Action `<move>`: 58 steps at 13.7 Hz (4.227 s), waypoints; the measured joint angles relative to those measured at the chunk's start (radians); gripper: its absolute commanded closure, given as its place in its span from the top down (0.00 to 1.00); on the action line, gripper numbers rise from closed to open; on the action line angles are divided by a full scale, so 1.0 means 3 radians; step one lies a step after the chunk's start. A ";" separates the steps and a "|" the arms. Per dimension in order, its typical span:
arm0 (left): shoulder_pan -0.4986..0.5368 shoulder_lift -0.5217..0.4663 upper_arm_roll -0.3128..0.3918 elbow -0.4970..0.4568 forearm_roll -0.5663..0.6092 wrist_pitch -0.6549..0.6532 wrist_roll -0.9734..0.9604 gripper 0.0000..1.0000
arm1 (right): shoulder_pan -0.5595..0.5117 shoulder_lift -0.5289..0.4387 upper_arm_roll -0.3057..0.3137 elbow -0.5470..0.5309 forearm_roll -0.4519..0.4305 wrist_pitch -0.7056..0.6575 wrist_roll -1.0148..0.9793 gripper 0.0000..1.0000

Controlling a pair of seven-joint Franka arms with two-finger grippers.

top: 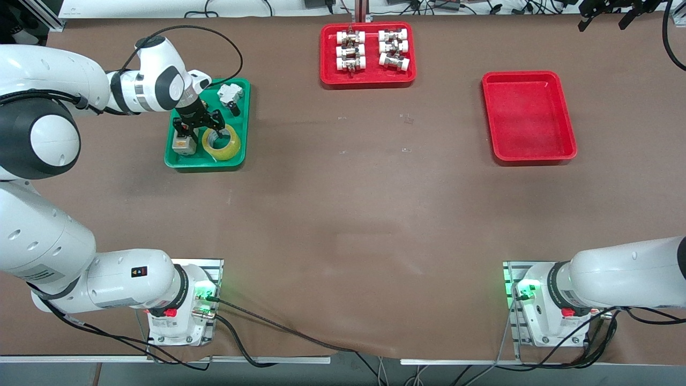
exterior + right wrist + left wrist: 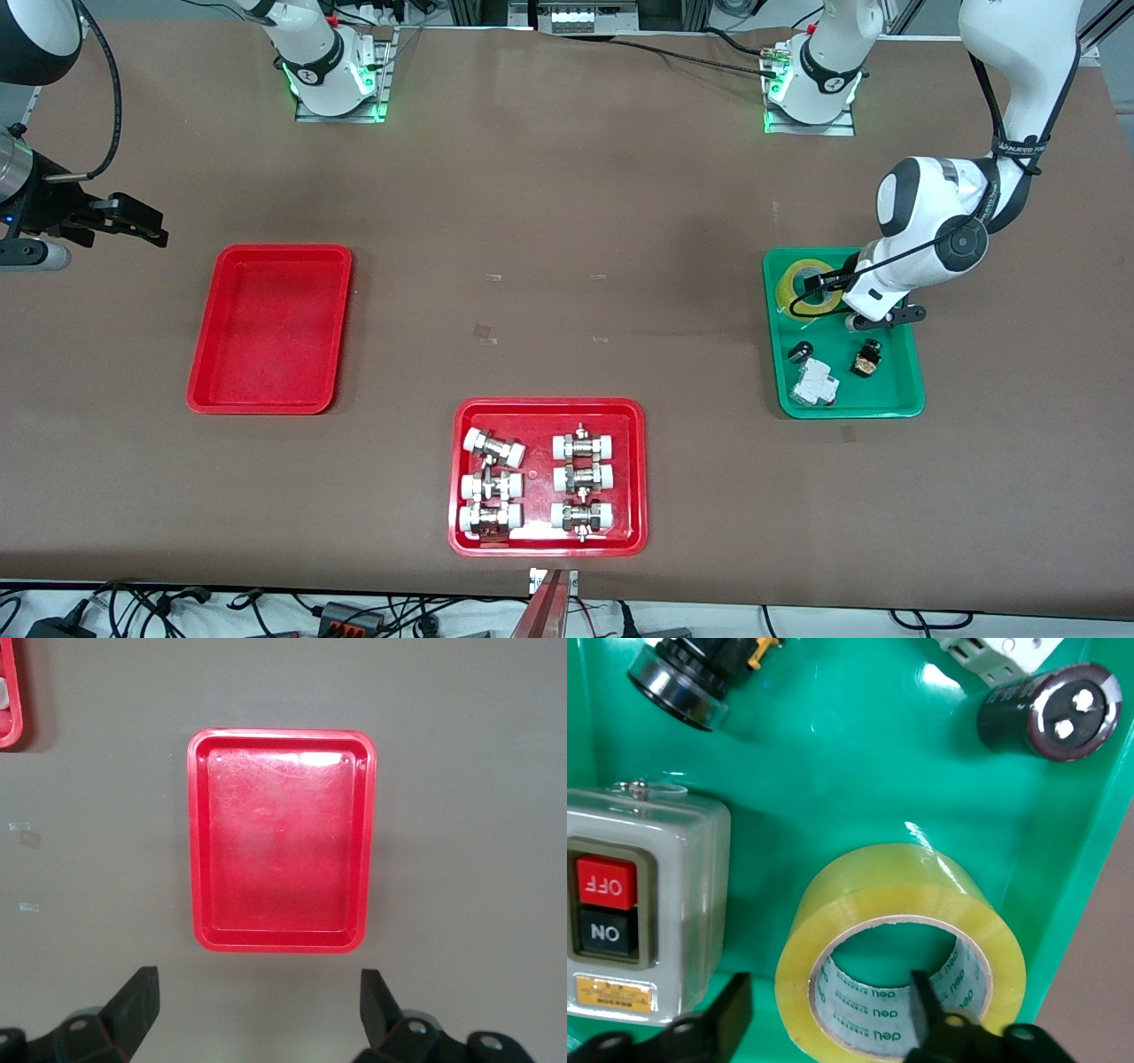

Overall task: Left arm passes tape to right arm into tray
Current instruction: 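Close the left gripper on the rim of the yellow tape roll, then lift the tape with the left gripper and carry it toward the table middle, then hold the tape with the left gripper while the right gripper reaches it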

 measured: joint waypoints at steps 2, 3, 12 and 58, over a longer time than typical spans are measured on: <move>0.0000 0.0014 0.0000 -0.0012 0.0000 0.0000 0.0000 0.46 | 0.0000 0.0000 0.0000 -0.0004 0.0000 -0.0001 0.0000 1.00; 0.0000 0.0026 0.0000 -0.0014 0.0000 0.0000 0.0000 0.39 | 0.0000 0.0000 0.0000 -0.0007 0.0000 -0.0001 0.0000 1.00; 0.0013 0.0020 0.0001 0.0071 0.0000 -0.0264 0.0106 0.01 | 0.0000 0.0001 0.0000 -0.0016 0.0000 -0.0005 0.0000 1.00; -0.2156 0.1457 -0.0680 0.3099 -0.1192 0.0795 -0.2434 0.07 | 0.0867 0.1159 0.0033 0.0318 0.2357 0.0550 -0.0941 1.00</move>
